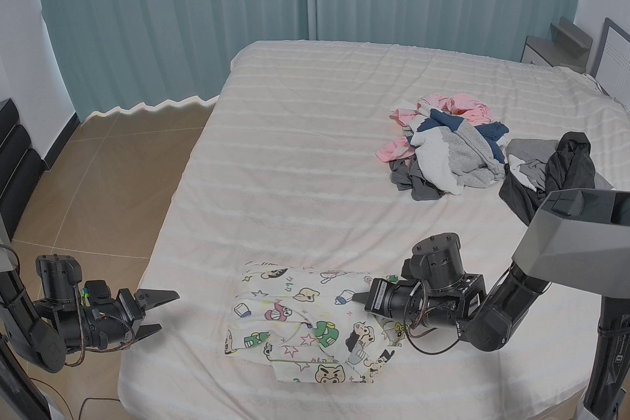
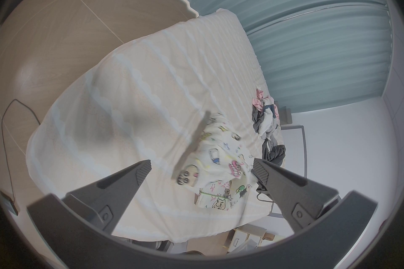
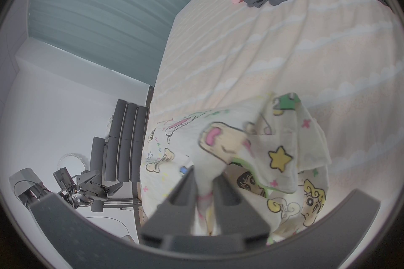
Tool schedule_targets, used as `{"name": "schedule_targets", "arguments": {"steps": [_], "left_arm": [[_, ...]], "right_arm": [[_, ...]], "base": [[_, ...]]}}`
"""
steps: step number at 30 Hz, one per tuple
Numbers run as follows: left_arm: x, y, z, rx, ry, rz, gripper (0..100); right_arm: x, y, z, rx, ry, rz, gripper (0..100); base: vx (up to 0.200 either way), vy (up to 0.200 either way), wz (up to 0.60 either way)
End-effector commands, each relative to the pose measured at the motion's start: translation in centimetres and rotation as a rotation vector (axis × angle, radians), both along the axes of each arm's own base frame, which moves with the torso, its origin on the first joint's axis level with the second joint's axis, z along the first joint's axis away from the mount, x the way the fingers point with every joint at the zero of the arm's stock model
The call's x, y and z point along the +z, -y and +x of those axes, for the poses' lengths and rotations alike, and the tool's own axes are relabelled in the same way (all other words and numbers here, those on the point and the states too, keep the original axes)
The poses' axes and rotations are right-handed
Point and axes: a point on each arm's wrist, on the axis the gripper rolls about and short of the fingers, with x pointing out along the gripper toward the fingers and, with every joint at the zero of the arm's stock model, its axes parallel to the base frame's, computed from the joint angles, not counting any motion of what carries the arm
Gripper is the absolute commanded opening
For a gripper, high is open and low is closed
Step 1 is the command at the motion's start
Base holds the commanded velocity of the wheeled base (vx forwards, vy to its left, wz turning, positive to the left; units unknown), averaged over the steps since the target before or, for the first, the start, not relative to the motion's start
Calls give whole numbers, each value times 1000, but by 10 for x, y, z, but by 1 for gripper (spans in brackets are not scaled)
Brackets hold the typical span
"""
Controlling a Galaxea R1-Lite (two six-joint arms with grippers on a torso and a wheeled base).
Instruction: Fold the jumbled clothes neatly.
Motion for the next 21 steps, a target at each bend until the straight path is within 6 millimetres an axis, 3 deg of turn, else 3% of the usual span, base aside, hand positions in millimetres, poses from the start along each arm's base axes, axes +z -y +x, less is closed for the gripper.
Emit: {"name": "schedule_targets", "arguments": {"steps": [1,10,21], "left_arm": [[0,0,0,0,-1,0,100],[0,0,0,0,-1,0,100],[0,0,0,0,-1,0,100]], "right_arm": [[-2,1,2,-6,-1,0,100],[5,13,17,-59,28,22,100],[4,-10,9,-37,-13,86,100]], "base": [[0,0,0],[0,0,0],[0,0,0]]}}
